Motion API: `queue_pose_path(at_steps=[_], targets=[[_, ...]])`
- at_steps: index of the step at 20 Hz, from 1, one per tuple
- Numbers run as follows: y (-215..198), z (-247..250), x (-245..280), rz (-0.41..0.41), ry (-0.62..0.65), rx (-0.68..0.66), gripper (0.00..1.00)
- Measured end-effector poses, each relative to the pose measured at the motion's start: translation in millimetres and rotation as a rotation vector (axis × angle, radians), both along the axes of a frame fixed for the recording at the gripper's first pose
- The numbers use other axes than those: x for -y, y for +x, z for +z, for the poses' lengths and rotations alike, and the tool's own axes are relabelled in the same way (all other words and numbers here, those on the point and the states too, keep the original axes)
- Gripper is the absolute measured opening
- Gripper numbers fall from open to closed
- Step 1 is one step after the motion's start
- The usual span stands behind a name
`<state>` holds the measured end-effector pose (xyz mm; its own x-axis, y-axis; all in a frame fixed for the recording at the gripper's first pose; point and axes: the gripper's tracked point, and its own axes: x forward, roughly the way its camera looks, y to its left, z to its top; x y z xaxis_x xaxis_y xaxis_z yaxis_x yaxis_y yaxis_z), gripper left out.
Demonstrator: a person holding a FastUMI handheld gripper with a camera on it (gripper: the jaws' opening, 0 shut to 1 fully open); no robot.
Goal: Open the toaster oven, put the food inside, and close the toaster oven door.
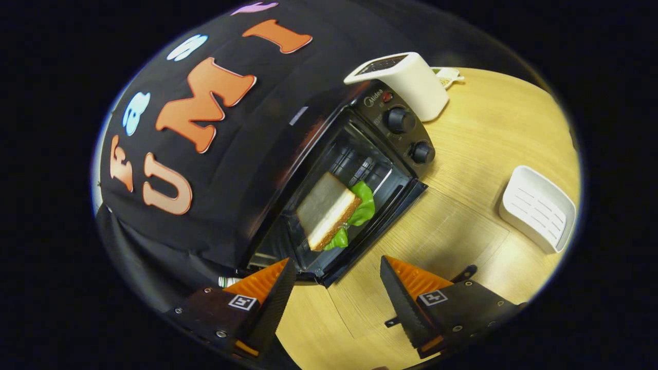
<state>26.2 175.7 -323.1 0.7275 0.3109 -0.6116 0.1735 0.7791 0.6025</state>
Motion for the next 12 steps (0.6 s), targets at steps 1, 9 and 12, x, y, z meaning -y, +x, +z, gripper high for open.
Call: queue_pose_path(at_steps=[1, 9, 12], targets=[[-7, 2, 4, 0.032, -0.041, 0.016, 0.98], [-59, -2, 32, 0.265, -0.402, 0.129, 0.98], [-77, -17, 39, 0.333, -0.521, 0.143, 0.99]])
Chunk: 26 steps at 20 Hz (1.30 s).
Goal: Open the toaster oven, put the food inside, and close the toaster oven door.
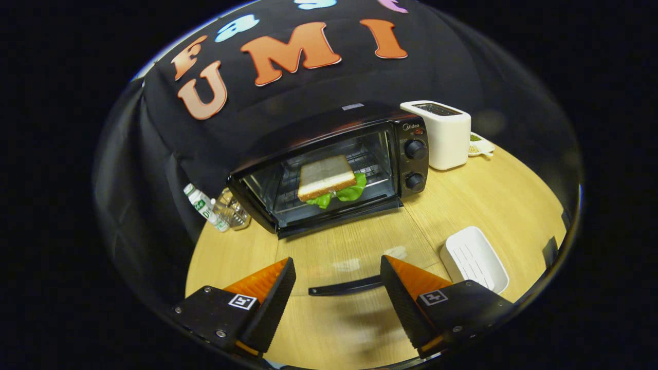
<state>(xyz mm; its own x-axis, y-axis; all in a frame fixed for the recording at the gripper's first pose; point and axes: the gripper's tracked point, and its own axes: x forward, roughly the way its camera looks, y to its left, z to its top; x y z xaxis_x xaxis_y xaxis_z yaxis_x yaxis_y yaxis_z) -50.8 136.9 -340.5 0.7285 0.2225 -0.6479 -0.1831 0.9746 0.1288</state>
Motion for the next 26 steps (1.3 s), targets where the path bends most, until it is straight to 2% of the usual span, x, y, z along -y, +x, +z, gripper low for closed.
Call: queue_pose_path(at_steps=[5, 12, 26], targets=[[-26, -35, 6, 0.068, -0.123, -0.036, 0.99], [-30, -80, 12, 0.071, -0.204, -0.104, 0.99], [-16, -102, 7, 0.079, -0.238, -0.146, 1.00]])
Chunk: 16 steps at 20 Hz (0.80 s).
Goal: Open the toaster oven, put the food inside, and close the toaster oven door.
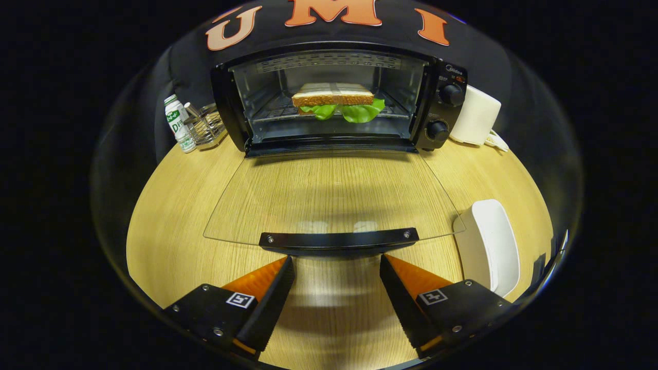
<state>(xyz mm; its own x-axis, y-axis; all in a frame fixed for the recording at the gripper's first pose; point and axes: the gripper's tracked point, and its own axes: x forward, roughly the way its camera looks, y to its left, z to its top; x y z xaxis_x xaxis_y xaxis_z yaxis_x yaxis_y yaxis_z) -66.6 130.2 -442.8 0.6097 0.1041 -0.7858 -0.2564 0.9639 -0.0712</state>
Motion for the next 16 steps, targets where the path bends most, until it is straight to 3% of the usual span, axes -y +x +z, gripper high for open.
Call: queue_pose_path(at_steps=[16], targets=[[20, 69, -6, 0.015, 0.037, 0.139, 1.00]])
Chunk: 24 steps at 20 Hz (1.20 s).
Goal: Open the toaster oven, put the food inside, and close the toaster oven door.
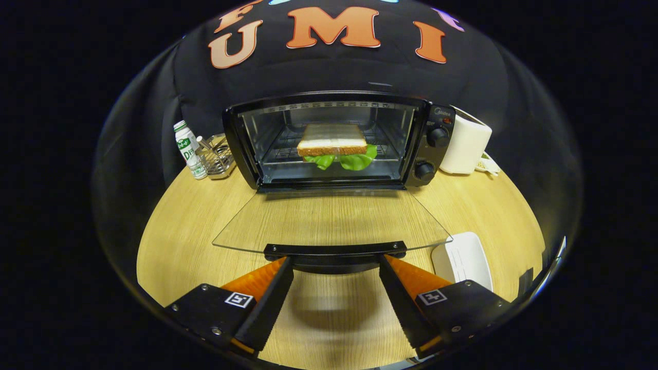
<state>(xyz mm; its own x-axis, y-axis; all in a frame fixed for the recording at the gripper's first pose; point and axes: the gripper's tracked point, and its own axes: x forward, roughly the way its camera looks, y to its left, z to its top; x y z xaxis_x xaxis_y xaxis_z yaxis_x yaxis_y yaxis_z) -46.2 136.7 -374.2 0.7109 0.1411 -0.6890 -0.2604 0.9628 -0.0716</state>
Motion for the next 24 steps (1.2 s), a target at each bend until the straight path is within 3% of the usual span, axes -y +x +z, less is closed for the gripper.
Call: queue_pose_path(at_steps=[11, 24], targets=[[24, 45, -8, 0.003, 0.037, 0.106, 1.00], [87, 93, -28, -0.029, 0.155, 0.198, 1.00]])
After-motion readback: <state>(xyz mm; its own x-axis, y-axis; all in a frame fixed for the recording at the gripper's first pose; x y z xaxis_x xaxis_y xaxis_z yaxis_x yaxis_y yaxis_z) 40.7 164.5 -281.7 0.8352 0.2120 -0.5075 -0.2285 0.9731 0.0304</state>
